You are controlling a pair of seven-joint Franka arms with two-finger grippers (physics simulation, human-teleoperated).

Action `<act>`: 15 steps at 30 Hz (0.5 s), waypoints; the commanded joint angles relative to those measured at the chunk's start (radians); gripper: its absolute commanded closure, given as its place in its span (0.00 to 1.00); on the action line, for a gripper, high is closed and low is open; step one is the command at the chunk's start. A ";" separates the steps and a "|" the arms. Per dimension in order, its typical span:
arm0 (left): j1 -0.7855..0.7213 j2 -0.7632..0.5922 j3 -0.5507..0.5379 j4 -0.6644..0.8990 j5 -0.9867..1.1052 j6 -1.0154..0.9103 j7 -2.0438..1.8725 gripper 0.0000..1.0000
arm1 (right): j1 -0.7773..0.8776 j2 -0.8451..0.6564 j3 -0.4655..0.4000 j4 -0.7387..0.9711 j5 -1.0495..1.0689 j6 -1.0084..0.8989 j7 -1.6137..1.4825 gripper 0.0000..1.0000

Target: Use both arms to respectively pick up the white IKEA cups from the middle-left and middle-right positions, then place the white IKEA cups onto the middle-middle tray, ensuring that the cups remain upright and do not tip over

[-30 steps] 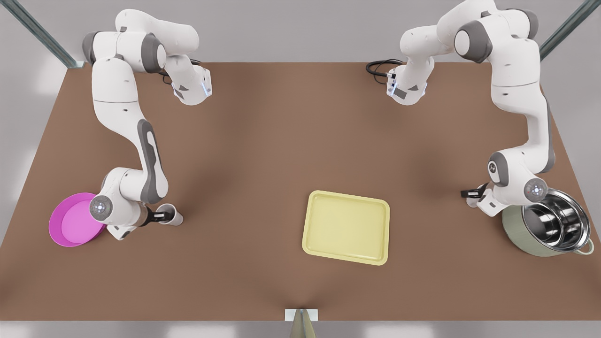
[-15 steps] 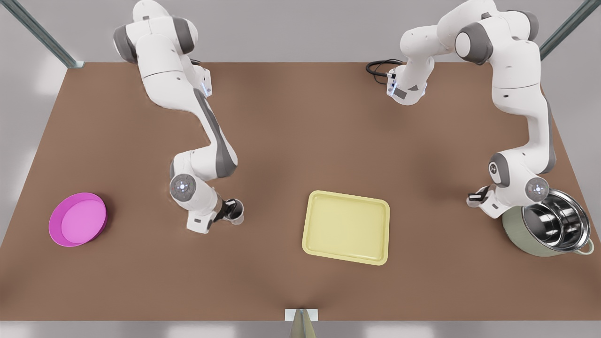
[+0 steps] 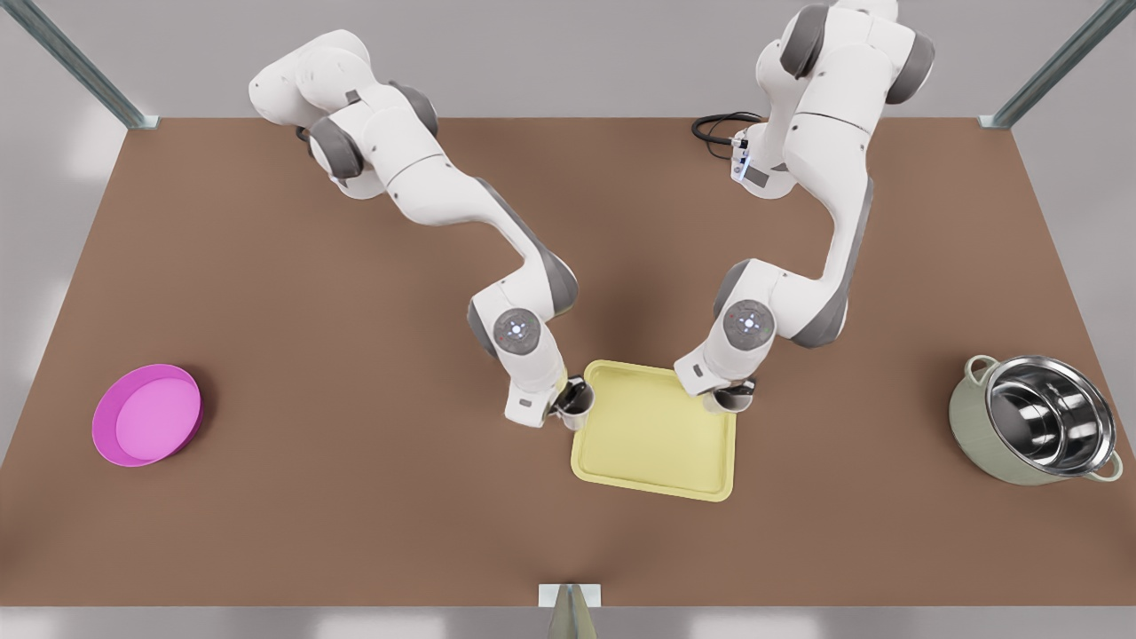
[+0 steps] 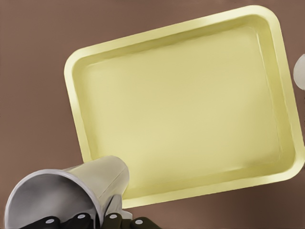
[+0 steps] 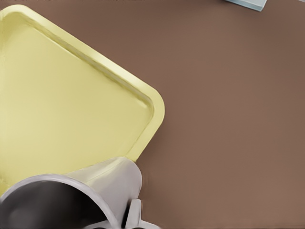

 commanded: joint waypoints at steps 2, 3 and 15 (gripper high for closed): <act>-0.004 0.049 -0.002 0.033 0.005 0.062 -0.481 0.79 | 0.017 0.014 0.000 0.021 -0.004 0.003 0.421 0.79; -0.004 0.061 -0.002 0.033 0.005 0.097 -0.481 0.79 | 0.019 0.044 -0.003 0.051 -0.004 0.003 0.428 0.79; -0.002 0.141 -0.009 0.026 0.042 0.137 -0.484 0.51 | 0.046 0.159 0.000 0.166 -0.007 0.049 0.471 0.79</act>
